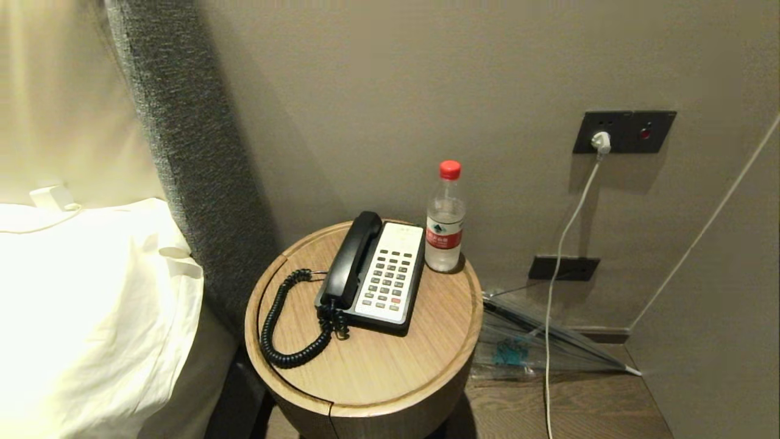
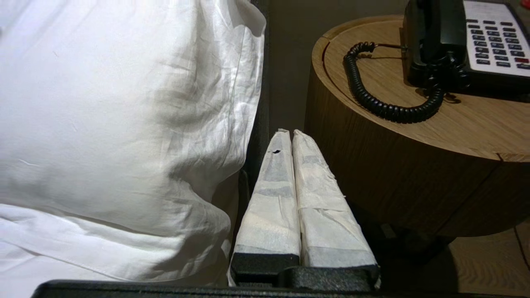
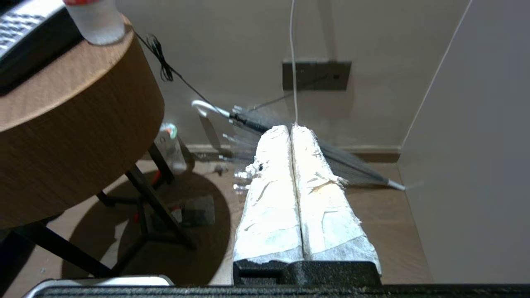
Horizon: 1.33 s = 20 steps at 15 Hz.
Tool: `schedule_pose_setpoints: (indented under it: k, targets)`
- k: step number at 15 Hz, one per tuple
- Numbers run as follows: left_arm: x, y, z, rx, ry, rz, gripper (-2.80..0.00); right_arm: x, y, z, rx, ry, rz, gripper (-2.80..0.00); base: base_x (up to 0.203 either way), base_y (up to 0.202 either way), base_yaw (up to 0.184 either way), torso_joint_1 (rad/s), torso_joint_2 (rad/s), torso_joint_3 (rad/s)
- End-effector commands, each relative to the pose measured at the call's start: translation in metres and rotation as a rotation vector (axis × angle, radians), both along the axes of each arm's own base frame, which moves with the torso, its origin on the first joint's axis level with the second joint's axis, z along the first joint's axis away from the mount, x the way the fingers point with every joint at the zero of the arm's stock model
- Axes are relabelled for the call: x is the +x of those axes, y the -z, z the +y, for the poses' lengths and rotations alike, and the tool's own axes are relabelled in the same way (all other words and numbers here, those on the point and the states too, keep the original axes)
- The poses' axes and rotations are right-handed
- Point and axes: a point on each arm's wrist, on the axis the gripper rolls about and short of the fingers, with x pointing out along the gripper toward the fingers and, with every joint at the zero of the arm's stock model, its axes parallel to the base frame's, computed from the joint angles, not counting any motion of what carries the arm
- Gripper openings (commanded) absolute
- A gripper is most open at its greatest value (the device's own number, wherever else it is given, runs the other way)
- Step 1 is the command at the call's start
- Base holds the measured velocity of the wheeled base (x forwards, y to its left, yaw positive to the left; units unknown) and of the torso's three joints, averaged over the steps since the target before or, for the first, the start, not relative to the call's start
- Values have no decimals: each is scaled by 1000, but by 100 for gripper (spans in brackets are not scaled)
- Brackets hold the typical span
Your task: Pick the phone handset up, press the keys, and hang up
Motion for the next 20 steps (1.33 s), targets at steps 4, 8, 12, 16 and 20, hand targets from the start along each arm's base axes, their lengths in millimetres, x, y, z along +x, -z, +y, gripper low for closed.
schedule_pose_setpoints:
  k: [4, 8, 12, 16, 20]
  targets:
    - [0, 0, 0, 0, -1, -1, -280, 0, 0, 0, 0, -1, 1, -280, 0, 0, 0, 3, 4, 204]
    - [0, 0, 0, -5, 1, -1, -280, 0, 0, 0, 0, -1, 1, -280, 0, 0, 0, 2, 2, 208]
    - [0, 0, 0, -5, 1, -1, -280, 0, 0, 0, 0, -1, 2, -280, 0, 0, 0, 3, 1, 151]
    - [0, 0, 0, -5, 1, -1, -280, 0, 0, 0, 0, -1, 1, -280, 0, 0, 0, 1, 1, 18]
    - [0, 0, 0, -5, 1, -1, -280, 0, 0, 0, 0, 0, 1, -280, 0, 0, 0, 0, 0, 0]
